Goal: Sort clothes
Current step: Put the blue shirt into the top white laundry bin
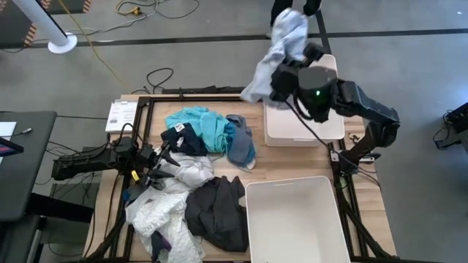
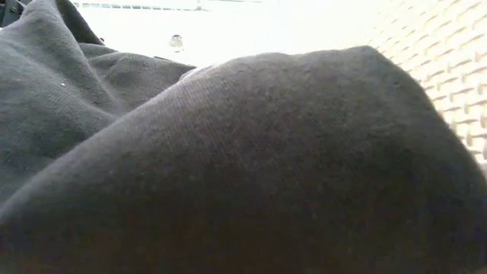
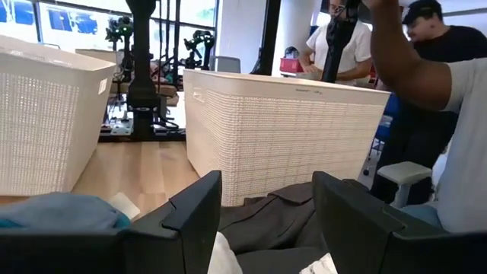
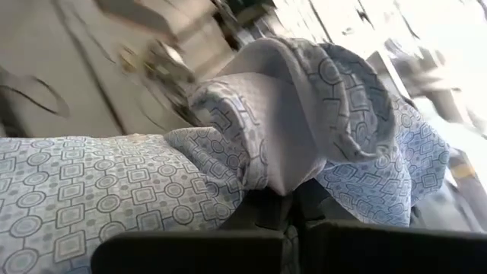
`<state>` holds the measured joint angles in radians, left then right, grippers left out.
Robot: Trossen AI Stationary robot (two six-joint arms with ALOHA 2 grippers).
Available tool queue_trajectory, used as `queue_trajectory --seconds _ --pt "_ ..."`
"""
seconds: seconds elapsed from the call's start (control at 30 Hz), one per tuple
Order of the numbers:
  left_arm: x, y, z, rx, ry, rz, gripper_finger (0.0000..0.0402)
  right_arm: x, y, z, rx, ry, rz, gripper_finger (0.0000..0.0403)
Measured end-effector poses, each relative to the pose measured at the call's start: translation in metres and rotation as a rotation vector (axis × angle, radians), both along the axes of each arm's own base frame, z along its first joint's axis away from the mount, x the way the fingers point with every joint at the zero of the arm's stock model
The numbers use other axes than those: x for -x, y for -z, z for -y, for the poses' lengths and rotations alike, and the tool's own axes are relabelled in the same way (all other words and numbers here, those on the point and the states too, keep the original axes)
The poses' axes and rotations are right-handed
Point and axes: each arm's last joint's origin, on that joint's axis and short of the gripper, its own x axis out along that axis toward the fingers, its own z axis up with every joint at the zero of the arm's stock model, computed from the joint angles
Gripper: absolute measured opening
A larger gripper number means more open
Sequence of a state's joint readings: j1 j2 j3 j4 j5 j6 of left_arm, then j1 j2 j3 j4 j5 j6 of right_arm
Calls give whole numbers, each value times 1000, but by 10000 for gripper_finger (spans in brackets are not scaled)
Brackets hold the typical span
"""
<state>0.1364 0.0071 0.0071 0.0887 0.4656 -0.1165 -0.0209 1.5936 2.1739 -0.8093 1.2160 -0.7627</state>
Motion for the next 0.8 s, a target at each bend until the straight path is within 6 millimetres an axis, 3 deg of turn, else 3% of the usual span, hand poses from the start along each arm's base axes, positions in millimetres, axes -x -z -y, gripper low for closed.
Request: queue_trajectory --seconds 0.23,0.5,0.8 --pt "0 0 0 1 -3 0 199 16 15 43 -45 230 -37 0" --pt "0 0 0 1 -3 0 199 39 67 88 -543 315 30 0" --pt "0 0 0 -13 -9 4 199 25 130 116 -940 272 -60 2"
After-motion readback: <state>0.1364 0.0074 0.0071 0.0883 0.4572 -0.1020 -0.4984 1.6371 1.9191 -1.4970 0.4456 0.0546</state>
